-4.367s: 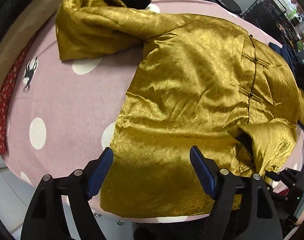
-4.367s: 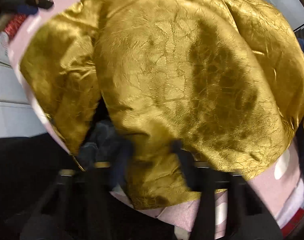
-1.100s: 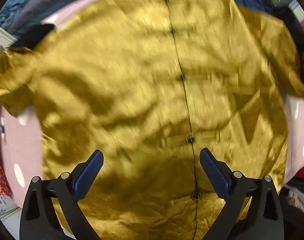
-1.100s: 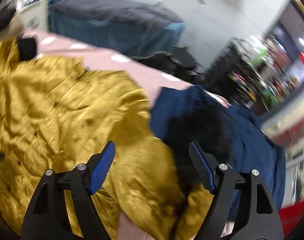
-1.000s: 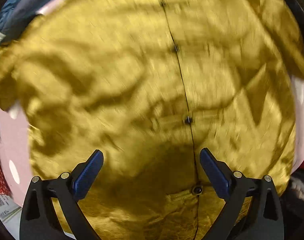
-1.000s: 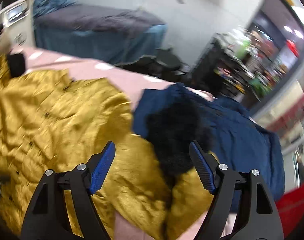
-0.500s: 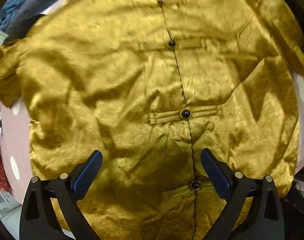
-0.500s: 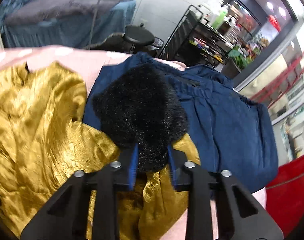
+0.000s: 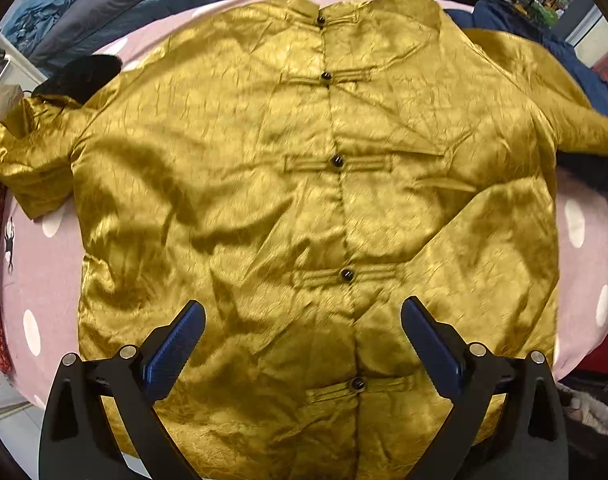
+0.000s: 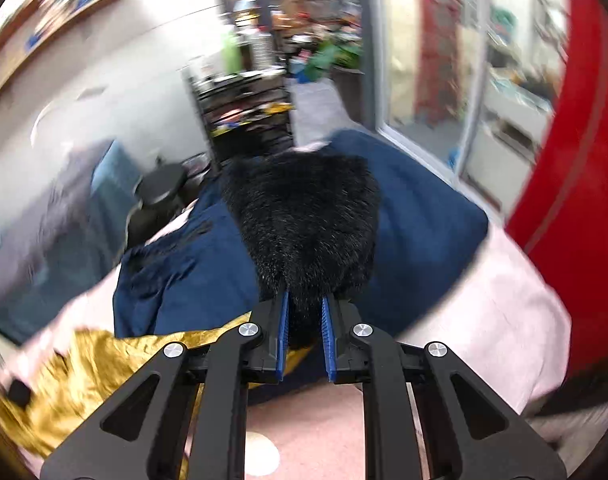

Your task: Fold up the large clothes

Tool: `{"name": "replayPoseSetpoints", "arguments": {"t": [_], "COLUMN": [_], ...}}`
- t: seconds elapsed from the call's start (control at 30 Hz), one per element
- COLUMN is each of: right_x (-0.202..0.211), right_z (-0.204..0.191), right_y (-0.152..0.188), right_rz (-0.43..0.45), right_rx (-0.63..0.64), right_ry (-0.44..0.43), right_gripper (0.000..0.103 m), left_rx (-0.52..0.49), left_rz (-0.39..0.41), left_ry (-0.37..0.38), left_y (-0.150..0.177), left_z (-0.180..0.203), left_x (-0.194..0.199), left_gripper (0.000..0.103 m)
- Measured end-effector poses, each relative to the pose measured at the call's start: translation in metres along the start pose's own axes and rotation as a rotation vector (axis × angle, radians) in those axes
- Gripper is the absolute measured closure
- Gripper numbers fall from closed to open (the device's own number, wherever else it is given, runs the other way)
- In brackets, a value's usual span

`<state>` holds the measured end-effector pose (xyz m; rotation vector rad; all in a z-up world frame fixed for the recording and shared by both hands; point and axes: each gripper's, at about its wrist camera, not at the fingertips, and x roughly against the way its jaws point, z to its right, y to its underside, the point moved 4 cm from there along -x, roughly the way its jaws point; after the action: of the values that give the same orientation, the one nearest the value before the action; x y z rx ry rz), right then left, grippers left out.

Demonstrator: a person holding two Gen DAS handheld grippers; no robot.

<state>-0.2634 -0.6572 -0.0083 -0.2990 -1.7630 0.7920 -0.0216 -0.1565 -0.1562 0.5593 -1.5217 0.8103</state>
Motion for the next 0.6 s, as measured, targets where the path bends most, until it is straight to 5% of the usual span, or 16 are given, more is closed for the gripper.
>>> {"name": "replayPoseSetpoints", "arguments": {"t": [0.17, 0.3, 0.5, 0.6], "right_x": [-0.017, -0.019, 0.002, 0.019], "right_z": [0.048, 0.040, -0.071, -0.160], "right_y": [0.022, 0.023, 0.006, 0.013], "right_rz": [-0.069, -0.071, -0.028, -0.014], "right_rx": [-0.201, -0.213, 0.040, 0.199], "right_ry": [-0.036, -0.080, -0.235, -0.363], "right_gripper": [0.089, 0.089, 0.089, 0.089], "left_rx": [-0.033, -0.034, -0.011, 0.022], "left_rz": [0.014, 0.030, 0.039, 0.056], "left_ry": [-0.002, -0.002, -0.005, -0.006], "left_y": [-0.020, -0.035, -0.035, -0.032], "left_z": [0.018, 0.031, 0.019, 0.009], "left_x": [0.005, 0.015, 0.018, 0.019], "left_gripper": [0.007, 0.007, 0.007, 0.007]}}
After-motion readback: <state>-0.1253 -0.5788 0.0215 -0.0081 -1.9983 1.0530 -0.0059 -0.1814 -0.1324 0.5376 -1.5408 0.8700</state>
